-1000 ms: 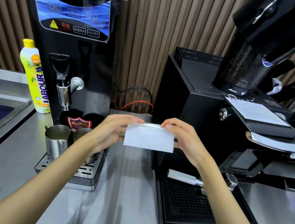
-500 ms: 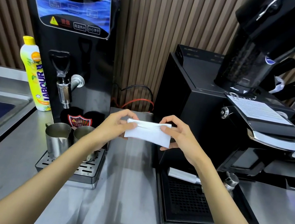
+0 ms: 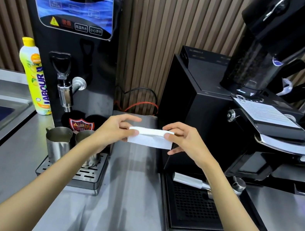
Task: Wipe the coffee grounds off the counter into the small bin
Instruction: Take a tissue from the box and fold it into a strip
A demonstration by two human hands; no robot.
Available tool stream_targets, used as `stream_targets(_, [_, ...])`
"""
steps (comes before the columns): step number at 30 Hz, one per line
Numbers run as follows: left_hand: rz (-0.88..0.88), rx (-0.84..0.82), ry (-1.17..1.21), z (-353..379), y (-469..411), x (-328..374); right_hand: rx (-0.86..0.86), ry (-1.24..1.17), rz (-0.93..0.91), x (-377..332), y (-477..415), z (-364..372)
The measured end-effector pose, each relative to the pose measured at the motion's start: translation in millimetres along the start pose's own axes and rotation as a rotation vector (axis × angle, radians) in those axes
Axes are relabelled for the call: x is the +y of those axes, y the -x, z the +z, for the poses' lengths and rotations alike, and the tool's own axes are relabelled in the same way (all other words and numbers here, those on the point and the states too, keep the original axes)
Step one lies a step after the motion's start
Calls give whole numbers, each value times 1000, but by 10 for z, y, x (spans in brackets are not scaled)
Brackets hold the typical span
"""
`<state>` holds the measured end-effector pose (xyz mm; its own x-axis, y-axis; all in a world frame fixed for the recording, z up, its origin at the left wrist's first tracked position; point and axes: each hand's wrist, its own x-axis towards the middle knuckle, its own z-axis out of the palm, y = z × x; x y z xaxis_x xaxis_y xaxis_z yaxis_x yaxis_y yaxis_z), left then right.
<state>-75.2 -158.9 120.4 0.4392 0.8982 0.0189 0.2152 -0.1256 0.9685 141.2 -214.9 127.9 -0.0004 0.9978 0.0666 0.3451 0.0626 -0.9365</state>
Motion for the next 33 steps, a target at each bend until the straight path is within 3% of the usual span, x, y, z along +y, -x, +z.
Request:
stream_targets(3, [33,93,-249,48,-24,-39,9,92,2,9,-15,30])
stream_targets(6, [64,15,-269,50,-36,-83,-35,119,10,25,0,48])
stream_targets(11, [-105,-146,363,-35,10,28,-52,-253,-15,23,53,39])
stream_targets(16, [-168,-146,564,-80,6,121,-130,-396,0,-22,35,-3])
stream_targets(19, [-133,-148,491,-117,12,142,-104,-304,-19,-19,0,-16])
stream_targets(25, [-38,4,15,-98,-41,6,-17,-74,18,51,-62,6])
stream_targets(28, [-33,-36,-183,-68,-55,-64,13,74,12,97,-59,53])
stream_targets(30, [-46,-60,-144,-56,-51,-87,30,152,-3,121,-43,95])
stream_targets(33, [-122,-48,198,-81,-43,-84,37,43,-25,131,-28,120])
